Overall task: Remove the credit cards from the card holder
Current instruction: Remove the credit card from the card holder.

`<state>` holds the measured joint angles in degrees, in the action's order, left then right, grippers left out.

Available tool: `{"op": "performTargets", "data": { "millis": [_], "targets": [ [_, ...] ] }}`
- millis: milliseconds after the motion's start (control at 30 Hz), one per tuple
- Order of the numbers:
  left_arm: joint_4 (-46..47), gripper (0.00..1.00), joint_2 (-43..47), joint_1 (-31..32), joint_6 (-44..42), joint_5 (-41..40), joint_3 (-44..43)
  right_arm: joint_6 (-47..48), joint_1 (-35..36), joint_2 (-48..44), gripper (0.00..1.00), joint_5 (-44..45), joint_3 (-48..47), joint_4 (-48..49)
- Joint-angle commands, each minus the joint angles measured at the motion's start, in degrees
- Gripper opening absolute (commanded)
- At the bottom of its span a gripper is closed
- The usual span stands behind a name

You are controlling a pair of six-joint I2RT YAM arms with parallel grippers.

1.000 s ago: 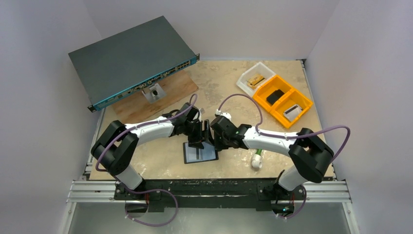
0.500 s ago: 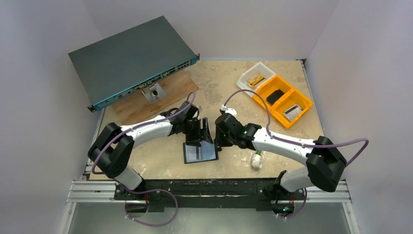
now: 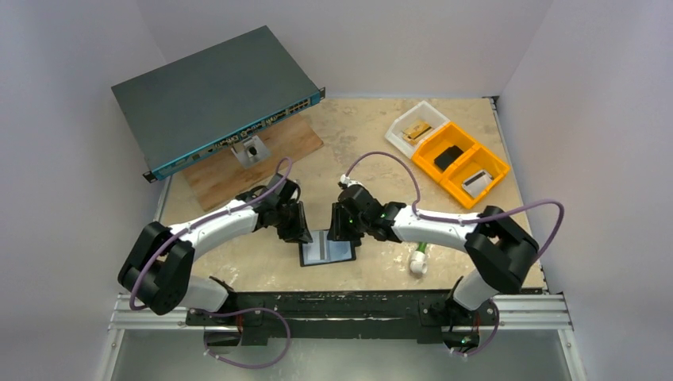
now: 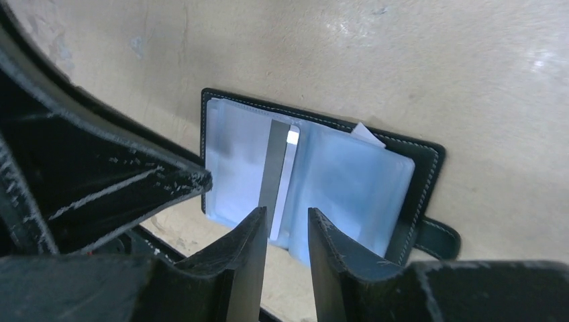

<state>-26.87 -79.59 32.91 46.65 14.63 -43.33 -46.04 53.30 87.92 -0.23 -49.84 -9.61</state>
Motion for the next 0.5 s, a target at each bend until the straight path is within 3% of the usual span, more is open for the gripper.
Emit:
{"op": "performTargets", "data": {
  "millis": [0, 167, 467],
  "targets": [
    [0.54, 0.14, 0.37, -0.29, -1.44, -1.06, 0.85, -0.68, 0.32, 4.20, 0.28, -4.90, -2.57, 7.57],
    [1.67, 0.04, -0.79, -0.21, -1.67, -1.19, 1.38, -1.82, 0.36, 7.96, 0.27, -6.97, -2.89, 10.42],
    [2.45, 0.00, -2.76, -0.29, -1.93, -1.35, 1.76, -2.12, 0.31, 10.04, 0.27, -7.66, -2.54, 11.11]
  ]
}}
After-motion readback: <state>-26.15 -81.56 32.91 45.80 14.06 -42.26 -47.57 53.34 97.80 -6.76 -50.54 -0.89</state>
